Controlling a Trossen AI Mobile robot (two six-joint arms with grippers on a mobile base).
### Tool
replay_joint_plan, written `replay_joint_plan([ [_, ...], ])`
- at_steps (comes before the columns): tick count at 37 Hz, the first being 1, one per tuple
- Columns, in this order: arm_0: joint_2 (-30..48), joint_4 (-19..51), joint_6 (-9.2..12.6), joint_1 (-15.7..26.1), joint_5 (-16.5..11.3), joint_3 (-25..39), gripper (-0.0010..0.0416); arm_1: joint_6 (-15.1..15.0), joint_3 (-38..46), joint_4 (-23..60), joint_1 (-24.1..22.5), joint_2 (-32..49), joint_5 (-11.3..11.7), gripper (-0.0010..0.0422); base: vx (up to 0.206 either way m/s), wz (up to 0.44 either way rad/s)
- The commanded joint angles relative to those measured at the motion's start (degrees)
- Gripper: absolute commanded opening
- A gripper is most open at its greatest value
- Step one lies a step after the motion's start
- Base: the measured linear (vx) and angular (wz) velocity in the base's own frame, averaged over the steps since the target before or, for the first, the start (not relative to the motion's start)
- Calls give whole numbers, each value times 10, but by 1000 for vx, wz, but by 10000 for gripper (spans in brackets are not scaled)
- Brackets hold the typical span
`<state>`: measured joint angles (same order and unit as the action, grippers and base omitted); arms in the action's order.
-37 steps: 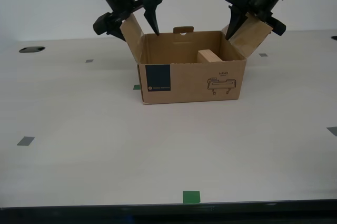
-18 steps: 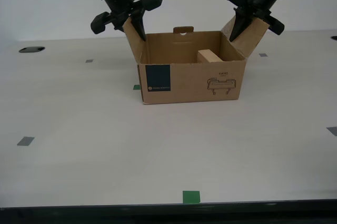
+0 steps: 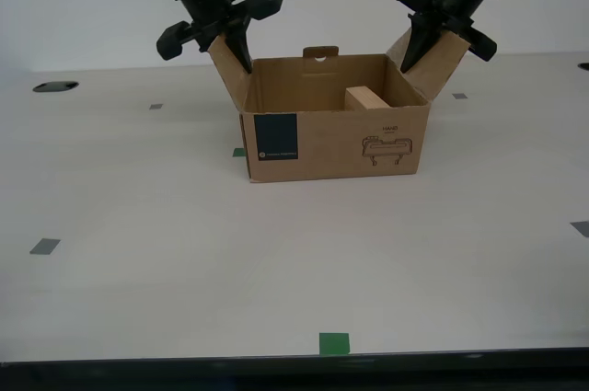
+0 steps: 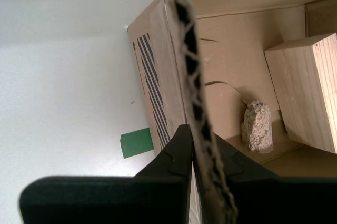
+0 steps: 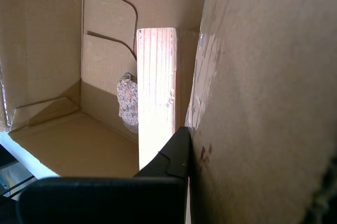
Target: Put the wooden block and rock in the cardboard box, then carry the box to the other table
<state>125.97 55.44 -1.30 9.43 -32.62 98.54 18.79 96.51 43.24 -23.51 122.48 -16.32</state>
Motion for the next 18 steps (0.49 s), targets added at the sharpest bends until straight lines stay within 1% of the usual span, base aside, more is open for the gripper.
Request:
replay_joint_plan([
  [1,1,3,-1,0,3,0,-1,1,0,2,-1,0,-2,-1,0,0],
  [6,1,6,0,0,3,0,-1,2,0,2,-2,0,-9,-1,0,0],
  [18,-4,14,3,0,3,0,-1,4,0,6,-3,-14,-13,-1,0,0],
])
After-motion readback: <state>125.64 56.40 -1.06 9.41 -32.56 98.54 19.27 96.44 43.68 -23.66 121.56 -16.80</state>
